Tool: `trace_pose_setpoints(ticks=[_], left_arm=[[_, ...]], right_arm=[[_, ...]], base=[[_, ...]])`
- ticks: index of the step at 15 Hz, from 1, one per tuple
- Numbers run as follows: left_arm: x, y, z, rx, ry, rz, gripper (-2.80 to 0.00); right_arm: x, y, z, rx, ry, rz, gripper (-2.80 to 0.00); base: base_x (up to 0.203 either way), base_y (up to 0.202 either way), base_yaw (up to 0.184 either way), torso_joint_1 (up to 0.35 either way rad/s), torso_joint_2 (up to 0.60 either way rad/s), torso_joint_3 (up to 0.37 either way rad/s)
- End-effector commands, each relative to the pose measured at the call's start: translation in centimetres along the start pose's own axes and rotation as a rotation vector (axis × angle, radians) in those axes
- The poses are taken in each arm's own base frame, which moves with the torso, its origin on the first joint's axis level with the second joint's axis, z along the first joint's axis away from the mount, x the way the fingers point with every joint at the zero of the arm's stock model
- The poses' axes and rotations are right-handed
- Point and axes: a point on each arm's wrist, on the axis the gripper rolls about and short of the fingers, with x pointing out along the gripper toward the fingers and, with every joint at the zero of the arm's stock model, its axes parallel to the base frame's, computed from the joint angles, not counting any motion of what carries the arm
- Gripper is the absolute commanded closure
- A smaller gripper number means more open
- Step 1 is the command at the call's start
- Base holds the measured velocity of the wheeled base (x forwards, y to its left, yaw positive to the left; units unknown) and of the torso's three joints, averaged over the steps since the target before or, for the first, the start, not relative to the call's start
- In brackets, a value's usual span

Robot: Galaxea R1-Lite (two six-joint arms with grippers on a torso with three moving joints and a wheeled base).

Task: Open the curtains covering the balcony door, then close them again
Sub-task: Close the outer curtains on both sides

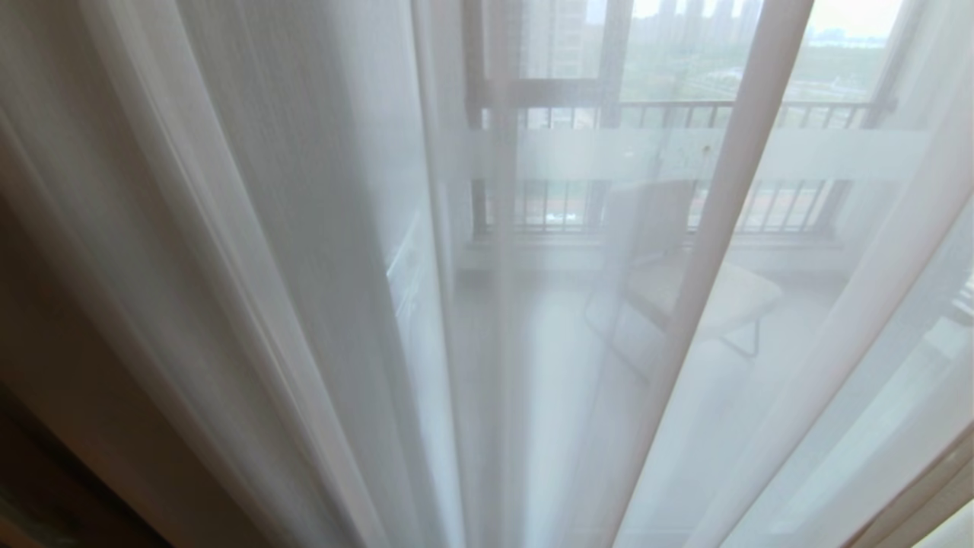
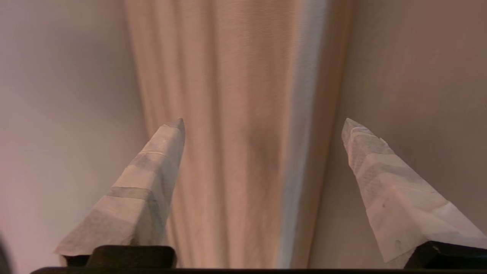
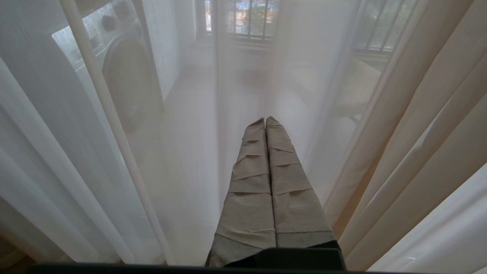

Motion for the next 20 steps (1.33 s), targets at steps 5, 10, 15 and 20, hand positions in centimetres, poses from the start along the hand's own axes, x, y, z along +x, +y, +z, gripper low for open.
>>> trace_pose_setpoints(ticks=[5,10,15,20], left_arm=[[4.5,-1.1,-1.8,-0.019,-0.058,-0.057,-2.80],[8.1,-1.9,-0.2,-0.041,-0.183,-0.057,-2.80],[10.9,-2.6,1.5,-0.061,-0.320,-0.079,-2.80],[11.1,-2.0,1.2,-0.048,-0.322,-0.078,-2.80]], right_arm=[[0.0,0.0,0.0,-0.001,0.000,0.001,0.00],[0.0,0.0,0.0,-0.001,0.000,0.001,0.00],[0.0,0.0,0.0,-0.001,0.000,0.001,0.00],[0.0,0.0,0.0,-0.001,0.000,0.001,0.00]], base=[[0.000,0.000,0.000,0.000,0.00,0.000],[0.000,0.000,0.000,0.000,0.00,0.000],[0.000,0.000,0.000,0.000,0.00,0.000],[0.000,0.000,0.000,0.000,0.00,0.000]])
